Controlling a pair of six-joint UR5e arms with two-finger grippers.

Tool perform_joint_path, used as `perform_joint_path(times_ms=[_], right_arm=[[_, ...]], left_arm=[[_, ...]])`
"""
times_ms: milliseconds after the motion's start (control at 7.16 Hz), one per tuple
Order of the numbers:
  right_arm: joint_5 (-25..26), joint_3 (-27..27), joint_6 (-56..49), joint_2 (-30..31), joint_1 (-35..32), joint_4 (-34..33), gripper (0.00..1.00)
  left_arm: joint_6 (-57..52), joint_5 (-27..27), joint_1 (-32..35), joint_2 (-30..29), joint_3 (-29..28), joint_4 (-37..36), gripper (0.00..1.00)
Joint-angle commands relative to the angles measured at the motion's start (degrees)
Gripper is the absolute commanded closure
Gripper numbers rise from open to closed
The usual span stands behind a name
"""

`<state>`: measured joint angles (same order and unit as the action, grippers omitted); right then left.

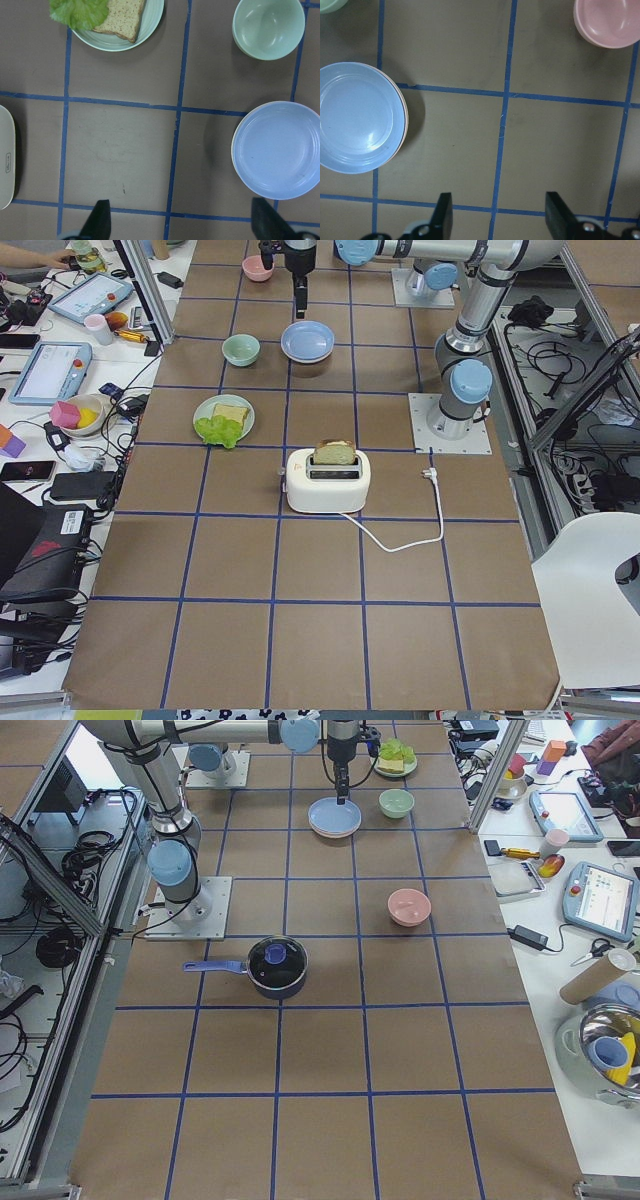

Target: Stack three plates with pink and blue

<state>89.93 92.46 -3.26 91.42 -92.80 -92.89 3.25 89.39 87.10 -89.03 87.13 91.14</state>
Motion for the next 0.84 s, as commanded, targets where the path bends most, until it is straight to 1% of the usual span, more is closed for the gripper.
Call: perform_joint_path(times_ms=[0, 140, 279, 419, 559, 699], right_arm=[[-0.7, 0.0, -1.4, 0.8, 0.1, 0.2, 0.30], [-0.8, -0.1, -1.4, 1.0, -0.1, 0.1, 0.26], [-0.9, -0.1, -1.4, 1.1, -0.1, -0.1, 0.17], [-0.9, 0.1, -1.4, 1.0, -0.2, -0.2, 0.04], [-1.1, 0.1, -1.4, 1.1, -0.2, 0.1, 0.01], [-1.3, 0.3, -1.5, 1.1, -0.3, 0.1, 0.00]], left_arm=[[0.0, 0.0, 0.0, 0.0, 0.0, 0.0, 0.00], [0.0, 0.0, 0.0, 0.0, 0.0, 0.0, 0.00], [0.0, 0.0, 0.0, 0.0, 0.0, 0.0, 0.00], [0.0, 0.0, 0.0, 0.0, 0.0, 0.0, 0.00], [0.0, 0.0, -0.1, 0.0, 0.0, -0.1, 0.00], [0.0, 0.0, -0.1, 0.0, 0.0, -0.1, 0.00]])
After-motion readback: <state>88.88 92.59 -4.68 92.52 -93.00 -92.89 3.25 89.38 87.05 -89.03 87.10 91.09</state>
